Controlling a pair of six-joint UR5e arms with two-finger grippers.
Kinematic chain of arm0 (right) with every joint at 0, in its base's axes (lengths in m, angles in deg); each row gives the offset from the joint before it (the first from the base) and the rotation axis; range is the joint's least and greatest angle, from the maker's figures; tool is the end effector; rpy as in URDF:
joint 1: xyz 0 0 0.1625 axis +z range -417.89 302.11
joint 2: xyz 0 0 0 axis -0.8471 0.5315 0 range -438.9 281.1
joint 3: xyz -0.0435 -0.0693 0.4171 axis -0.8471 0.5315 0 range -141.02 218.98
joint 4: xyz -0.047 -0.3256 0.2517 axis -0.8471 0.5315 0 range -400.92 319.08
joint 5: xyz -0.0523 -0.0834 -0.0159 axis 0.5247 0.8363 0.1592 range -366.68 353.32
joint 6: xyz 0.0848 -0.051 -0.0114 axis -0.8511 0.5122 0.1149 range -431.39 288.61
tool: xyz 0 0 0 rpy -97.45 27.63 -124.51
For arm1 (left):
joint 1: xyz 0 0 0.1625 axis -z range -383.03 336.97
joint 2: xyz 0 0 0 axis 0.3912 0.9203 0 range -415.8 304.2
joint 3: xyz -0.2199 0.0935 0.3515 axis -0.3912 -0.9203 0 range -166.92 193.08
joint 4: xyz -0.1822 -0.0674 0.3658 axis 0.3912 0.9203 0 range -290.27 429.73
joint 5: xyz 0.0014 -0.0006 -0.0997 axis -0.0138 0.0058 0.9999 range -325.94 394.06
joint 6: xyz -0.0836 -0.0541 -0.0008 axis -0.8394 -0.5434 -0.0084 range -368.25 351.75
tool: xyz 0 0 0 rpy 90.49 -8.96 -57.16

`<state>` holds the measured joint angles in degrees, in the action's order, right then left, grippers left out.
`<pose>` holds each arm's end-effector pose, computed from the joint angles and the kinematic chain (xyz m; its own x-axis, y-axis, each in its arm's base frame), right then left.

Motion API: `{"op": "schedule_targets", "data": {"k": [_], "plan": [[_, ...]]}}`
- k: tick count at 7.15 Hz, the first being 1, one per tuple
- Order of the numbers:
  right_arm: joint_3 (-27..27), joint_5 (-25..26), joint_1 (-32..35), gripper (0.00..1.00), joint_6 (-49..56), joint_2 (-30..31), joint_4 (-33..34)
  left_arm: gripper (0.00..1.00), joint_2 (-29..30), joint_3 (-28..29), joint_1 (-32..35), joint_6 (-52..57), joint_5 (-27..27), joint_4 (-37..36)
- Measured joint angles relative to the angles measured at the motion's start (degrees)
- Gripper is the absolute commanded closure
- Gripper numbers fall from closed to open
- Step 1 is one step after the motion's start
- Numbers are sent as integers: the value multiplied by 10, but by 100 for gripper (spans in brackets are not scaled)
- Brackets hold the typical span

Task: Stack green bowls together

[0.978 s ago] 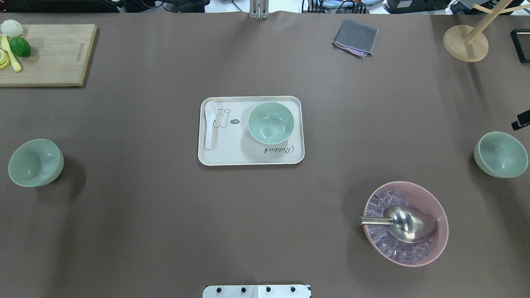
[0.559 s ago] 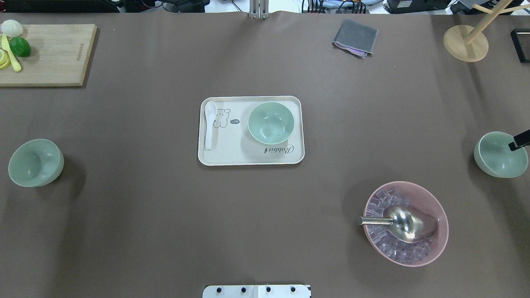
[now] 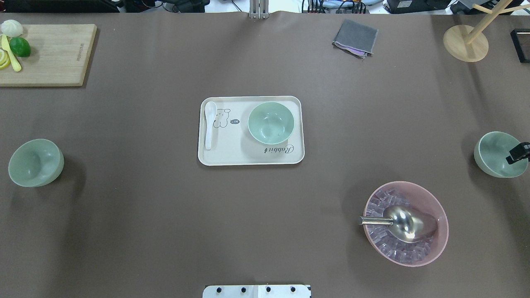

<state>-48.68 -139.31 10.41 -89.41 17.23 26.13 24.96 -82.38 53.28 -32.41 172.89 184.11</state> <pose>-0.1080 -0.4493 0.6889 0.7013 -0.1300 0.7009 0.1482 0.9883 0.0350 0.0473 -0.4407 0.6342 0.6171 0.0047 -0.7869 0.0339 0.9989 0.0325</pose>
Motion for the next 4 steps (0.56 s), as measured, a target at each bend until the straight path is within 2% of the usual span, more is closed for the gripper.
{"op": "schedule_targets", "data": {"k": [2, 4], "plan": [[-2, -5, 0, 100, -4, -7, 2, 7, 2, -3, -38, -27, -18, 0], [-6, -26, 0, 100, -55, -65, 17, 13, 9, -2, -103, -57, -44, 1]]}}
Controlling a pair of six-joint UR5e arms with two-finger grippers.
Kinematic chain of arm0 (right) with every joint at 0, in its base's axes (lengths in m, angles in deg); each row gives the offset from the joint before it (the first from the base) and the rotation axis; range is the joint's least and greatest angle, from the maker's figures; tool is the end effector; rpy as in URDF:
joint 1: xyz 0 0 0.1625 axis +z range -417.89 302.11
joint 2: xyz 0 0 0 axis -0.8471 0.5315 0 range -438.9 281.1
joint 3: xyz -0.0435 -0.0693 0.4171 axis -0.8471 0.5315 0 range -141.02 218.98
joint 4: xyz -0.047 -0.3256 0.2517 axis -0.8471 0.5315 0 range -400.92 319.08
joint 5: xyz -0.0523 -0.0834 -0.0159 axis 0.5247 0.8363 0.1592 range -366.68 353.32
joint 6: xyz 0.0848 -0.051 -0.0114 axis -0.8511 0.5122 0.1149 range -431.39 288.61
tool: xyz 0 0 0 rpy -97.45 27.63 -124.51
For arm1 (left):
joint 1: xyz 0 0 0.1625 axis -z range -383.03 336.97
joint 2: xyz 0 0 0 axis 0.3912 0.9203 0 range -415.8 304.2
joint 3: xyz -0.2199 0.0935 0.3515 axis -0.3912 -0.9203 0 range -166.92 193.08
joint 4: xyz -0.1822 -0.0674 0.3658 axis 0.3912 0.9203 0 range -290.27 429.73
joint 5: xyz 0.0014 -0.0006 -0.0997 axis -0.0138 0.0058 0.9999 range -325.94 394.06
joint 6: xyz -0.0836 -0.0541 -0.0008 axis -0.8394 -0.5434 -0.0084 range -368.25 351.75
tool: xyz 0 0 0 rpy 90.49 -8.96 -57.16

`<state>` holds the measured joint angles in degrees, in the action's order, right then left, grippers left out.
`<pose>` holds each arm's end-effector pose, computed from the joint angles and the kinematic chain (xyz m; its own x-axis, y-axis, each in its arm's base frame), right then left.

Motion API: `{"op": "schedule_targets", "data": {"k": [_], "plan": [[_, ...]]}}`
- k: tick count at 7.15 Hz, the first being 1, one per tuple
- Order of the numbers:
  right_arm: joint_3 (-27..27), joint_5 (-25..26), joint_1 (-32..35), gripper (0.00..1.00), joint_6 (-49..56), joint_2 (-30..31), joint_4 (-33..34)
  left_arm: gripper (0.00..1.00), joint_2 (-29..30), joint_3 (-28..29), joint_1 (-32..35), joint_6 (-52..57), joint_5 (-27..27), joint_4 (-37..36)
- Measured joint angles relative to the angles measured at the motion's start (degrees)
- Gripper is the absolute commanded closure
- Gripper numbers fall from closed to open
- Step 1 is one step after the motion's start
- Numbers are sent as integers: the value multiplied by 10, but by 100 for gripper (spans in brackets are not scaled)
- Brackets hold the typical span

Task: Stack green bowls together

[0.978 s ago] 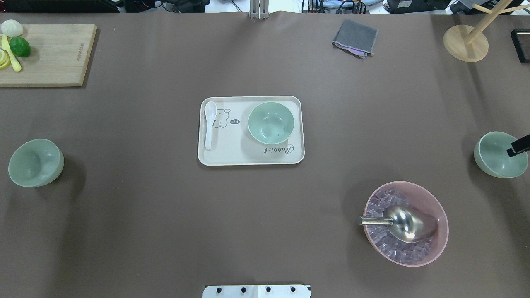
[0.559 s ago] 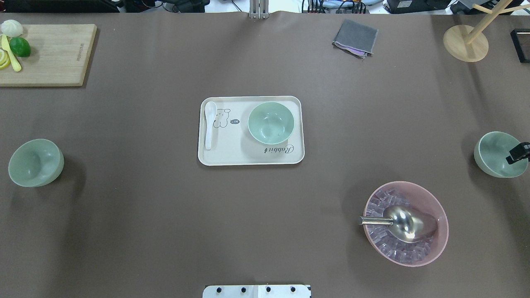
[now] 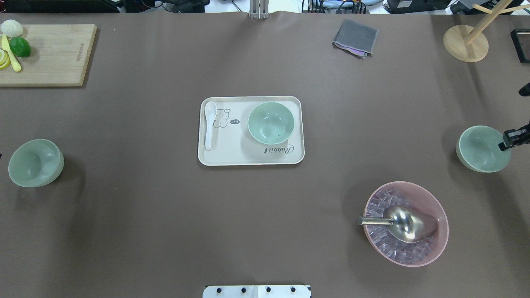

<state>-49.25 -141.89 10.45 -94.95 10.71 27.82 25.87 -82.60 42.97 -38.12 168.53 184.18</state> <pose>-0.1310 -0.4995 0.6291 0.6573 -0.0946 0.7477 0.0919 0.9948 0.0450 0.1246 -0.4360 0.6302 0.6617 0.0353 -0.7489 -0.0556 0.9985 -0.0020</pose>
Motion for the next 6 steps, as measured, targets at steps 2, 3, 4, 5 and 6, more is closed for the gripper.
{"op": "schedule_targets", "data": {"k": [2, 3, 4, 5, 6], "plan": [[-1, -20, 0, 100, -95, -122, 77, 83, 20, 16, -42, -7, -15, 1], [-3, -30, -5, 100, -126, -175, 117, 100, 33, 26, -50, -8, -16, 1], [-9, -34, -20, 100, -173, -214, 138, 100, 39, 34, -54, -8, -16, 1], [-23, -34, -45, 100, -233, -240, 145, 100, 49, 36, -56, -9, -14, -1], [-40, -31, -73, 100, -291, -257, 146, 100, 68, 35, -56, -20, -3, -7]]}}
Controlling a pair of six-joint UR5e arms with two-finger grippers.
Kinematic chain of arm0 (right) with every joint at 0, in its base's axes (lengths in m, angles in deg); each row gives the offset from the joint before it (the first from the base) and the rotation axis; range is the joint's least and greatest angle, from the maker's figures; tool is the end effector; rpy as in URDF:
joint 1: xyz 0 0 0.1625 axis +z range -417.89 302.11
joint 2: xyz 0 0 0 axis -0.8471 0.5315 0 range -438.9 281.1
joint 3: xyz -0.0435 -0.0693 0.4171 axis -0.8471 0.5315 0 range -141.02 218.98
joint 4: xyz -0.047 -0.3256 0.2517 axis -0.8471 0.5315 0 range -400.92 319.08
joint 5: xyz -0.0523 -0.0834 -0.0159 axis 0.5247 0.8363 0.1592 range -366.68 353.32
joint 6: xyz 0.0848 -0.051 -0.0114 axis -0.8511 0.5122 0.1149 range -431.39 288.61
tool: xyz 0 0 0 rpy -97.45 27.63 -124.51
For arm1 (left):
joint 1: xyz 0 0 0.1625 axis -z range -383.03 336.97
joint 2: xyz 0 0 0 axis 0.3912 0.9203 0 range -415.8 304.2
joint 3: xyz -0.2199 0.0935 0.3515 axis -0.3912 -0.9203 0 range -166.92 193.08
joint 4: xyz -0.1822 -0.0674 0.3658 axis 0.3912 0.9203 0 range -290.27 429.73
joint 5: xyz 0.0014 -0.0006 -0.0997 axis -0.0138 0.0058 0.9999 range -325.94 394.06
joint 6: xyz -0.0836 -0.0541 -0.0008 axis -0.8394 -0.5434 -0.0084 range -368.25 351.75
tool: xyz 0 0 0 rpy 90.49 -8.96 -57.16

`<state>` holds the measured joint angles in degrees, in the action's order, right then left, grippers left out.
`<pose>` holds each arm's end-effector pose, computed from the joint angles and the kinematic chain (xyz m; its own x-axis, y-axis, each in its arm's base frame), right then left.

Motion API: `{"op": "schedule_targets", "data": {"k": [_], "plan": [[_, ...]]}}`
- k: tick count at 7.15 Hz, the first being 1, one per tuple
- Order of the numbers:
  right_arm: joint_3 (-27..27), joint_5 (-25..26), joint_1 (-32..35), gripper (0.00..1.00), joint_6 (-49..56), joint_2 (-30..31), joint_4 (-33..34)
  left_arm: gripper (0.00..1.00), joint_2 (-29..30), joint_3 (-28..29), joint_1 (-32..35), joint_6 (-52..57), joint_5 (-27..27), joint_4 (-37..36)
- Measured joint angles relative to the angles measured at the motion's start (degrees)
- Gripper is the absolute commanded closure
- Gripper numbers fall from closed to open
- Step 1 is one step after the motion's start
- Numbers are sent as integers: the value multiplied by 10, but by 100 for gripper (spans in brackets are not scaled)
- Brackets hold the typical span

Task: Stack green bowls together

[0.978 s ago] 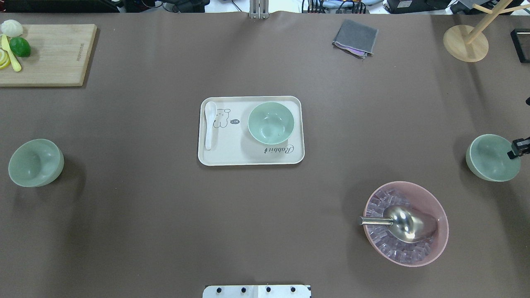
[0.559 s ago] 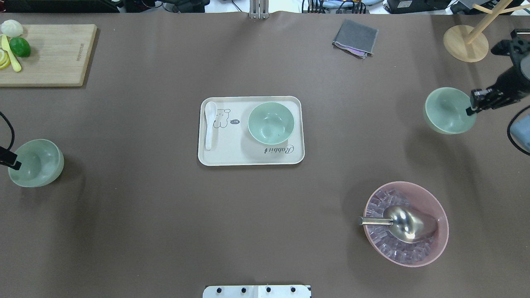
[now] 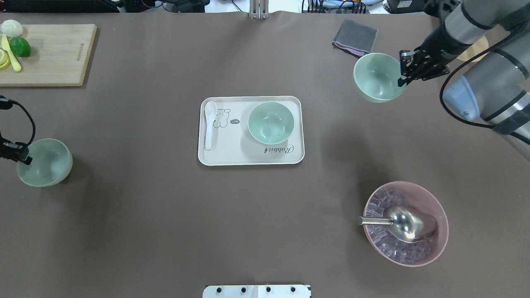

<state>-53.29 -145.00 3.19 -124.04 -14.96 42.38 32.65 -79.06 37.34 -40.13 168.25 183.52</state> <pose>-0.2636 -0.5988 0.3552 0.5421 0.1471 0.8274 -0.0578 0.9888 -0.1379 0.1921 -0.4669 0.6073 0.6463 0.0953 -0.7571 -0.1284 0.9916 0.0151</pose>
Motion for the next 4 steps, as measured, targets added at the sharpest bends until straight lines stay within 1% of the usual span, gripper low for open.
{"op": "schedule_targets", "data": {"k": [1, 2, 3, 4], "plan": [[-18, 8, -32, 100, -60, -16, 0, 100, 30, 0, 0, -29, 19, -7], [-27, 31, -69, 100, -118, -40, 0, 100, 69, -5, -1, -66, 37, -27], [-26, 63, -103, 100, -163, -63, -3, 100, 106, -17, -1, -101, 51, -56], [-11, 92, -132, 100, -202, -84, -25, 100, 142, -34, -1, -144, 68, -80]]}}
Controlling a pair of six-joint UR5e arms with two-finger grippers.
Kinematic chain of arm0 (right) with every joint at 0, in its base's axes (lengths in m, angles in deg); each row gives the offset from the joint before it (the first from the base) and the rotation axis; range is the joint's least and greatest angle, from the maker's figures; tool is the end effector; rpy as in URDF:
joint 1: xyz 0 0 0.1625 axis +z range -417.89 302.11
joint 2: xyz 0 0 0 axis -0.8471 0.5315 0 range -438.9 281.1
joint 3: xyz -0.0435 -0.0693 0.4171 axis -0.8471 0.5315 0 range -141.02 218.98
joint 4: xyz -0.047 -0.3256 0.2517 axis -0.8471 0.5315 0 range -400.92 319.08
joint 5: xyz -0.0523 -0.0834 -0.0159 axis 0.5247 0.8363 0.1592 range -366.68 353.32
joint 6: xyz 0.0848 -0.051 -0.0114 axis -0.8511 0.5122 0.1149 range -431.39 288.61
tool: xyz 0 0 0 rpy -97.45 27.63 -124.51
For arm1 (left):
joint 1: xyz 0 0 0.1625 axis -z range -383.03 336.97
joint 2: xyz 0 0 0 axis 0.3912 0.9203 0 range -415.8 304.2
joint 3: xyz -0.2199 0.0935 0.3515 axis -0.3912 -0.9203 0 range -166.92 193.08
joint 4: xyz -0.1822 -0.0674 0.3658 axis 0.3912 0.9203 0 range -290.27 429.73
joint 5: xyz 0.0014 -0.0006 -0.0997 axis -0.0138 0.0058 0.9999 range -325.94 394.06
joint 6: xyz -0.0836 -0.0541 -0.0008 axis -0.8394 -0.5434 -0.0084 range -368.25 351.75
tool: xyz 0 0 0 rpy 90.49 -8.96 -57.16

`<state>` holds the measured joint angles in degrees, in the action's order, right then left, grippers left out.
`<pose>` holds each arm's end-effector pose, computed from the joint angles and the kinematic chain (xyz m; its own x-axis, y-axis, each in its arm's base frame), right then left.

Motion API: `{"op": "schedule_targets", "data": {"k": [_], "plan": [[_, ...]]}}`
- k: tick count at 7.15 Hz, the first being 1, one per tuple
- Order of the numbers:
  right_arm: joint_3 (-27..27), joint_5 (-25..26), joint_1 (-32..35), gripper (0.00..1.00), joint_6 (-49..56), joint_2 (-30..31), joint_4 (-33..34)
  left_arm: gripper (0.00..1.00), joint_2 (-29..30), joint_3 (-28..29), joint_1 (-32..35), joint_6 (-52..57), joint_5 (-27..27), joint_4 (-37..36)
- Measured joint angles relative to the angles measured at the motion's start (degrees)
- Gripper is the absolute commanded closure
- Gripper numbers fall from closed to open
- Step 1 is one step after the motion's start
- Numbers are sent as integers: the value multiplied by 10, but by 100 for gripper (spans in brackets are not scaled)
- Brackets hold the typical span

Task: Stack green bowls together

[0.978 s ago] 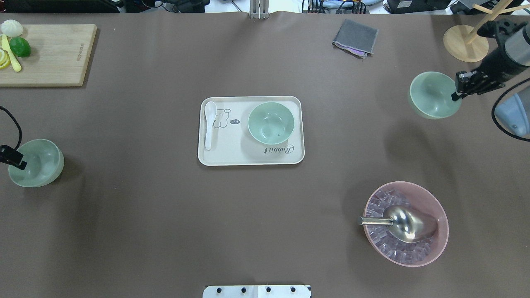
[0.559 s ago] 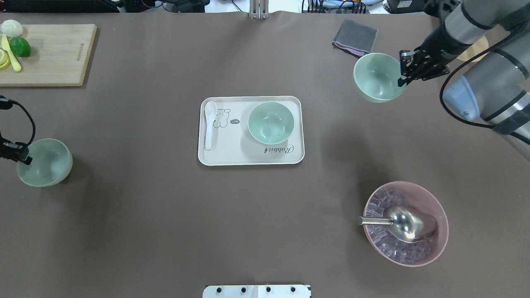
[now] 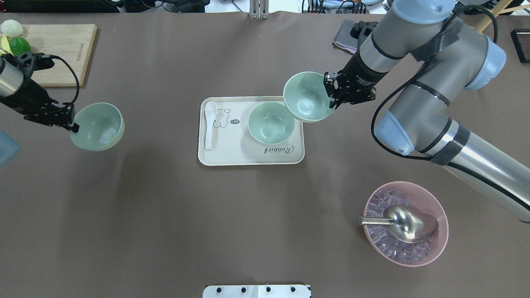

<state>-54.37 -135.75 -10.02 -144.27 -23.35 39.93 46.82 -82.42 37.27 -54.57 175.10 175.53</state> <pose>-0.4004 -0.5478 0.2525 0.5161 0.2300 0.8251 -0.1204 0.9732 -0.1960 0.2404 -0.5342 0.4517 0.5262 -0.0459 -0.8492 -0.0445 0.9957 -0.0814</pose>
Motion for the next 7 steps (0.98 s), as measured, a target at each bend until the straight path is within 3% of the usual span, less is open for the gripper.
{"op": "schedule_targets", "data": {"k": [3, 5, 6, 7], "plan": [[83, 24, -38, 100, -90, -28, -130, 100, 94, -24, -32, -166, 29, -17], [96, 24, -48, 98, -106, -36, -147, 100, 126, -27, -48, -224, 28, -17], [103, 25, -52, 1, -108, -40, -148, 100, 133, -28, -51, -236, 27, -17], [106, 25, -54, 0, -109, -42, -149, 100, 142, -27, -58, -249, 26, -17]]}}
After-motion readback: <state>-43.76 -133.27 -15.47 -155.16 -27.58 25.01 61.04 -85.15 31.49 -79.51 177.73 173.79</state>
